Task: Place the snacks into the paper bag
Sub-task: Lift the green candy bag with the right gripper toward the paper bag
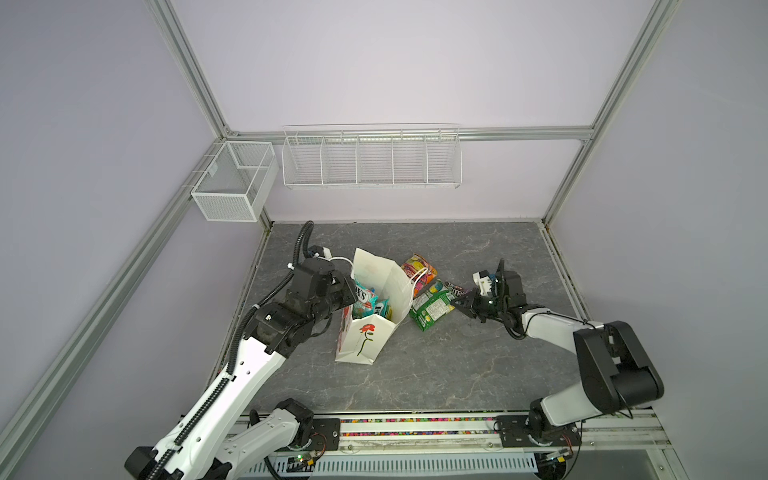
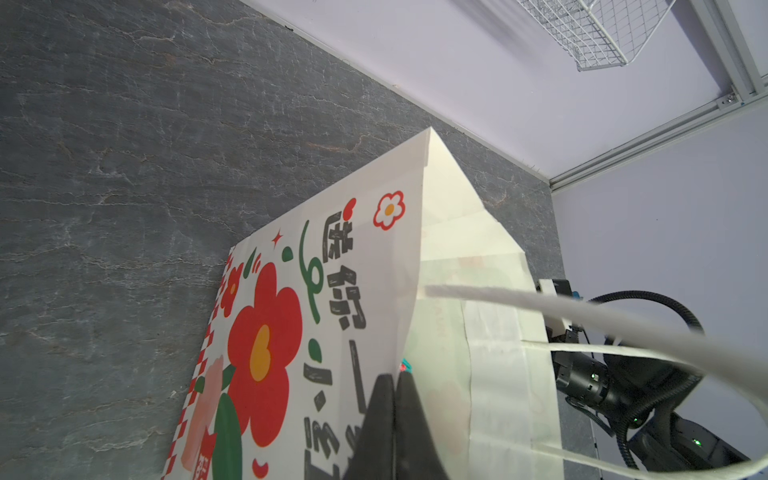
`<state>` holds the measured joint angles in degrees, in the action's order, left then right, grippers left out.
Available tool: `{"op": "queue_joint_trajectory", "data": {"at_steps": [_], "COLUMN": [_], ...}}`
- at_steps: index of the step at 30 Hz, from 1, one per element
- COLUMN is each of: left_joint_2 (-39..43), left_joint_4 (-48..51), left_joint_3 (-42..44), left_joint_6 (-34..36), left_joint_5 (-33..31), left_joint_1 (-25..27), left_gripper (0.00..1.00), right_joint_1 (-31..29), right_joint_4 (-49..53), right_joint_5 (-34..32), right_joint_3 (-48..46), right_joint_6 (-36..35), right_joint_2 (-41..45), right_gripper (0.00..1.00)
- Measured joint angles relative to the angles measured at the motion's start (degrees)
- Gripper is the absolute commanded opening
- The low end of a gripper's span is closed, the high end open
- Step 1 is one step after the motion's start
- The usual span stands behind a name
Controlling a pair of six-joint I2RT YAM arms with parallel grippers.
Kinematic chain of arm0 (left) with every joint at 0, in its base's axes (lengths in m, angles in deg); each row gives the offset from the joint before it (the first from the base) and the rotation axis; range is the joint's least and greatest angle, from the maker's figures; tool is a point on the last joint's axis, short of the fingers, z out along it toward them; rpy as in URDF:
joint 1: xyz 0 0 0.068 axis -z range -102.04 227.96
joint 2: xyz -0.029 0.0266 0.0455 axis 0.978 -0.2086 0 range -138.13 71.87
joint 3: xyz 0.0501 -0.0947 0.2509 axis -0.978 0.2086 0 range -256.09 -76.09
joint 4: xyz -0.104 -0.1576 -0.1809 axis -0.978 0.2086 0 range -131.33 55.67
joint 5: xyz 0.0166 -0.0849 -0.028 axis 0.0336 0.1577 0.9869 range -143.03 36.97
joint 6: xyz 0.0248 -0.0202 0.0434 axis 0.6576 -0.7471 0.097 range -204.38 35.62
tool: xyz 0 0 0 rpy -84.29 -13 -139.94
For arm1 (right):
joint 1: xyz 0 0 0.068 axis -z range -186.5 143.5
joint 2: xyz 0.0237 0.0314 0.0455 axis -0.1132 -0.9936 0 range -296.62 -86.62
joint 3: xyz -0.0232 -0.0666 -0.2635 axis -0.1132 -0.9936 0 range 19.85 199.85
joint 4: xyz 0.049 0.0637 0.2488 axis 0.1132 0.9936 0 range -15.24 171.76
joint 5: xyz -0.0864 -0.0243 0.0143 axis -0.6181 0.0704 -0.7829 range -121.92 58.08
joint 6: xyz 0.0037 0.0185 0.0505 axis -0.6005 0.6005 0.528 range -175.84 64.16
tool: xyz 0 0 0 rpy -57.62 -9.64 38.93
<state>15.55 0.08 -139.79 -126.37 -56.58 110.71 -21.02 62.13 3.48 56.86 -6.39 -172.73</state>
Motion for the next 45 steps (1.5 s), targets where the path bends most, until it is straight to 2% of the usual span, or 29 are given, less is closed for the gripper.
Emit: {"op": "queue_joint_trajectory", "data": {"at_steps": [24, 45], "left_joint_2": [0.94, 0.92], "left_joint_4": [0.0, -0.42], "left_joint_3": [0.28, 0.28], "left_joint_6": [-0.44, -0.9], "left_joint_5": [0.09, 0.44], "left_joint_1": [0.0, 0.0], "left_gripper": [0.0, 0.0], "right_joint_1": [-1.4, -3.67], "right_joint_4": [14.08, 27.52], "right_joint_5": [-2.64, -8.85], "right_joint_3": [4.63, 11.26], "right_joint_6": [-2.82, -8.02], "right_joint_2": [17.73, 26.38], "right_gripper": [0.07, 0.07]}}
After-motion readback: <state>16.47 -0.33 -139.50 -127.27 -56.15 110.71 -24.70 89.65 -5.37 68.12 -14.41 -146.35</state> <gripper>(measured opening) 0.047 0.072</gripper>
